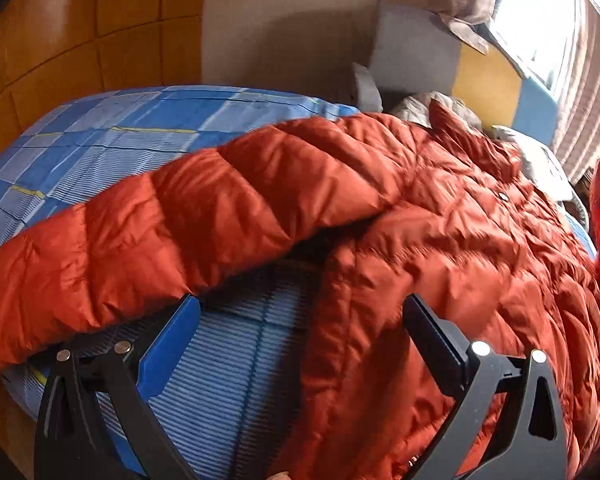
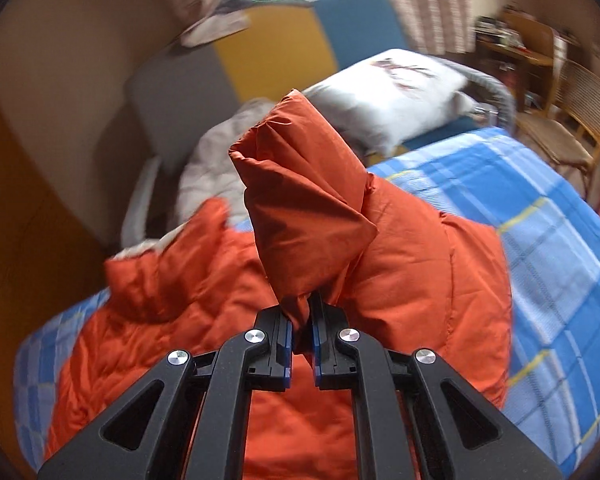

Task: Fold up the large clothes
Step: 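Grasp the jacket sleeve cuff with the right gripper and lift it, then carry the held sleeve across the jacket body and release it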

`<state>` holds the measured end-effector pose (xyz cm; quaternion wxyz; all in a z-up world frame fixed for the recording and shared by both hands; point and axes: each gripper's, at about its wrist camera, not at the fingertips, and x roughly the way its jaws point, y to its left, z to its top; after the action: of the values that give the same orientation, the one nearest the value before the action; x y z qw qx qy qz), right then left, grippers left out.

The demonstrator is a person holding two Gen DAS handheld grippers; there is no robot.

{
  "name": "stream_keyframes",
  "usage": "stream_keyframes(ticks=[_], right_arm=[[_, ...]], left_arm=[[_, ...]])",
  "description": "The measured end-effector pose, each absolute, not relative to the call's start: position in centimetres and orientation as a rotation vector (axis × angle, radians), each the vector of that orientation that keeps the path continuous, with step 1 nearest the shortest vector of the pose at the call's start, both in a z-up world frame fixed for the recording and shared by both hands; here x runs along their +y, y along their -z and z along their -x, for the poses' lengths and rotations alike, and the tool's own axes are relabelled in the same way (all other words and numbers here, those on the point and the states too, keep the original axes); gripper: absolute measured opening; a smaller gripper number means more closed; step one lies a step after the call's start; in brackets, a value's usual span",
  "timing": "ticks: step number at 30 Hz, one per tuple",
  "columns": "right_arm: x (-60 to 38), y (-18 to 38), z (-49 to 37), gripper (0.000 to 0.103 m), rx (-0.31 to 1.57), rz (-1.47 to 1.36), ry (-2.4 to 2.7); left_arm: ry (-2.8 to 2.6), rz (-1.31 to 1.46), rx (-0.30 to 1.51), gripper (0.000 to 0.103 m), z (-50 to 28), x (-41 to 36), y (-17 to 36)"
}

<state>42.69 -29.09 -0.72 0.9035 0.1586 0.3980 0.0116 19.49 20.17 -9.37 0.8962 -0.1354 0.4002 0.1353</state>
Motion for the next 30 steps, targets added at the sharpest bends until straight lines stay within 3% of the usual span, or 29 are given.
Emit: stream_keyframes(ticks=[17,30], right_arm=[[-6.0,4.6,-42.3,0.007,0.917,-0.052,-0.407],[-0.3,7.7,-39.4,0.007,0.970,0.017,-0.510]], left_arm=[[-0.325,0.247,0.830,0.101,-23.7,21.1,8.6],[-0.305,0.275,0.833,0.101,-23.6,21.6,9.1]])
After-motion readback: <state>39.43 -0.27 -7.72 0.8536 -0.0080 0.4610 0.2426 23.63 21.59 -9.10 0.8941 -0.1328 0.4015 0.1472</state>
